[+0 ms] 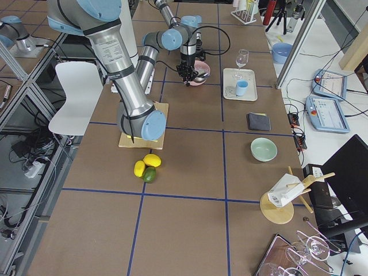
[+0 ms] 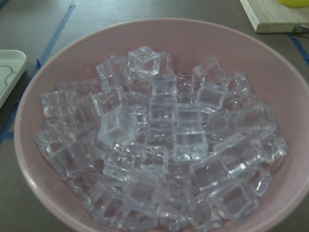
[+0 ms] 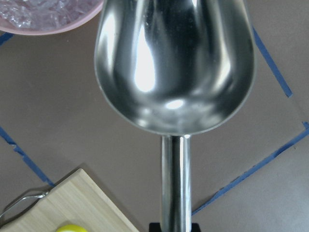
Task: Put ice in cup with scoop
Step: 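Lower the scoop into the ice cubes beside the left gripper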
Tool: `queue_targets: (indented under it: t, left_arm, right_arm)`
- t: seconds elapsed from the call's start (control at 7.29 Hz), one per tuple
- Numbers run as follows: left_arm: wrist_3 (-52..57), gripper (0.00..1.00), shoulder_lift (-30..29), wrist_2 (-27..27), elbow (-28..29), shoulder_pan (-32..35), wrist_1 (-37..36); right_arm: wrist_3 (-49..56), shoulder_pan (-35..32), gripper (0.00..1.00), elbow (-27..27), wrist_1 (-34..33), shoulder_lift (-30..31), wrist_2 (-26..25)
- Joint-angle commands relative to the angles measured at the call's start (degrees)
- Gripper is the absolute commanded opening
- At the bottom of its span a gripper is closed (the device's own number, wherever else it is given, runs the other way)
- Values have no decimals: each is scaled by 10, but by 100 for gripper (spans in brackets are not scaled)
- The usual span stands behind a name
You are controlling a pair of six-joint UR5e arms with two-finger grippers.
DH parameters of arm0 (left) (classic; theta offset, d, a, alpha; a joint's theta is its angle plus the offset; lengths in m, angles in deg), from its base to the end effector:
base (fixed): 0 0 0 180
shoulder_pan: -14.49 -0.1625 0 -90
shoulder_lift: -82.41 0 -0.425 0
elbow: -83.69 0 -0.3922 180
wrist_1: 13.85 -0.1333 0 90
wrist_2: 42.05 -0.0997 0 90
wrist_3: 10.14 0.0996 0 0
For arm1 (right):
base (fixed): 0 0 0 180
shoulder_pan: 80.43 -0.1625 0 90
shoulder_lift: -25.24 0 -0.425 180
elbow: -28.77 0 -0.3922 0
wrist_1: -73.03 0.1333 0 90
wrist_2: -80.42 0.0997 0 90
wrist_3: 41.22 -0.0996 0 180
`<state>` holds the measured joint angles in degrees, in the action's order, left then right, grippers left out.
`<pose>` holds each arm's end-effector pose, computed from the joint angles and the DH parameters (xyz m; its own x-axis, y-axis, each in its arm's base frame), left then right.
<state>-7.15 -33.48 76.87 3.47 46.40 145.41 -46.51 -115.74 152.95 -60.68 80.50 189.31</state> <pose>0.5130 -0.4197 0.3437 0.0499 0.9987 0.0130 -0.0712 -0.0094 0.9974 -0.3607 -0.3793 0.1886 0.5006 -0.7999 0.3309 0.6951 0.5993 0.3971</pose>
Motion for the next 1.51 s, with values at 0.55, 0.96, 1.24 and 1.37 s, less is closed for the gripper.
queue_targets:
  t: [0.55,0.96,1.24,1.37]
  left_arm:
    - [0,100,0,-1,2,-2,0]
    - [0,100,0,-1,2,-2,0]
    - [0,100,0,-1,2,-3,0]
    - [0,100,0,-1,2,-3,0]
  right_arm:
    - [1,64,0,-257,-288,-306,-17]
    - [1,89,0,-331,-295,-329,-18]
    - [2,99,0,-338,-325,-329,-39]
    - [2,99,0,-340,-329,-329,-40]
